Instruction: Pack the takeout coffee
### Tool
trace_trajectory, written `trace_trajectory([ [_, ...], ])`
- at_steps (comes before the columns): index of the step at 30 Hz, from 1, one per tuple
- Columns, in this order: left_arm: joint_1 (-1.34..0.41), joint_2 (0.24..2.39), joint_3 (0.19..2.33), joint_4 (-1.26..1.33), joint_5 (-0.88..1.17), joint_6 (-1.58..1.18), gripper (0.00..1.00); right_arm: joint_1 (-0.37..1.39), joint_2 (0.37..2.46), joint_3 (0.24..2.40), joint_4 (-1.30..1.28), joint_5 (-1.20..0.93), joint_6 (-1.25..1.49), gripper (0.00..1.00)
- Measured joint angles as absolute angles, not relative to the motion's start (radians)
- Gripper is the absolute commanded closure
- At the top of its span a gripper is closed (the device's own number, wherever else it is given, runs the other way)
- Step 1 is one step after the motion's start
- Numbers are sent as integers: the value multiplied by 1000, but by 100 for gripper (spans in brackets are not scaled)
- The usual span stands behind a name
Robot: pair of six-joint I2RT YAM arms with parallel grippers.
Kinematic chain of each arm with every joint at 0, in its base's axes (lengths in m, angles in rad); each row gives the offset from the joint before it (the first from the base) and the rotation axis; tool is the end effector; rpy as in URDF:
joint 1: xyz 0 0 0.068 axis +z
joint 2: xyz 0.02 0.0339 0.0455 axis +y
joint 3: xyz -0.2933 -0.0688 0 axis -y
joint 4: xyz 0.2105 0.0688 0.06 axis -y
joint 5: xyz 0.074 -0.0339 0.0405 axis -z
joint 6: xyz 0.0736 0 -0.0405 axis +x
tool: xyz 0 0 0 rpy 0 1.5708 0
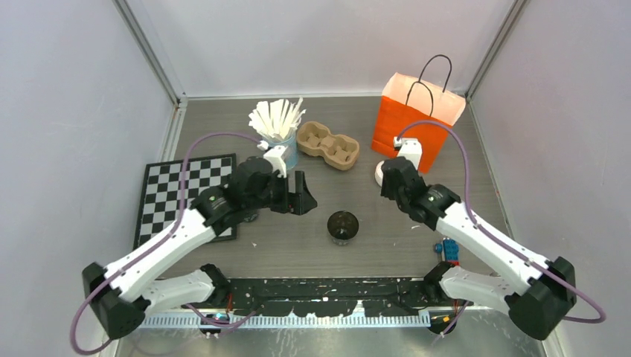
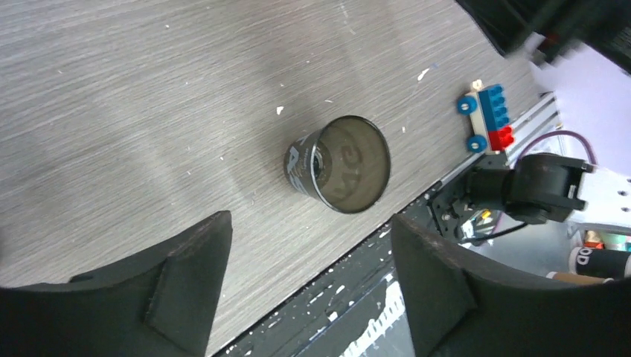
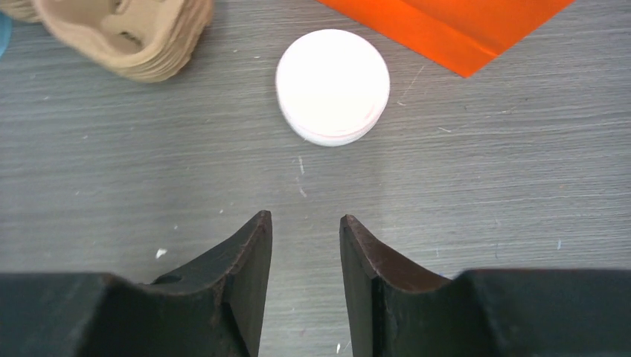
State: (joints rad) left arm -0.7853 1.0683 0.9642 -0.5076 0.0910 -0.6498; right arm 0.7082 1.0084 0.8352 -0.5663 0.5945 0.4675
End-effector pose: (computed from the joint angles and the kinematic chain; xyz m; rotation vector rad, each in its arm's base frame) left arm 0.1473 -0.1567 0.3238 0.2127 2.3196 -0.8761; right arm 0.1643 0.0864 0.2935 0.0304 2.1630 -0.0217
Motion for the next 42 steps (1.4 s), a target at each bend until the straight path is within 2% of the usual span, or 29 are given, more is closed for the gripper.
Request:
trace_trajectory([
  [1, -785, 1039, 966, -524, 89, -635, 0, 673, 1034, 844, -556, 569, 453, 60],
  [9, -785, 797, 966, -700, 84, -480, 0, 558, 1295, 927, -486, 459, 350, 65],
  [17, -785, 568, 796, -761, 44, -414, 0, 493, 1501, 1009, -417, 359, 276, 69],
  [19, -785, 558, 796, -770, 8, -401, 0, 490, 1548, 1036, -400, 351, 254, 72],
  [24, -785, 559, 799, -784, -41, -380, 0, 490, 1629, 1073, -371, 346, 212, 72],
  [32, -785, 598, 799, -786, -39, -376, 3, 487, 1643, 1077, -359, 366, 163, 73],
  [42, -785, 597, 799, -798, -38, -376, 5, 482, 1690, 1087, -343, 393, 138, 79],
])
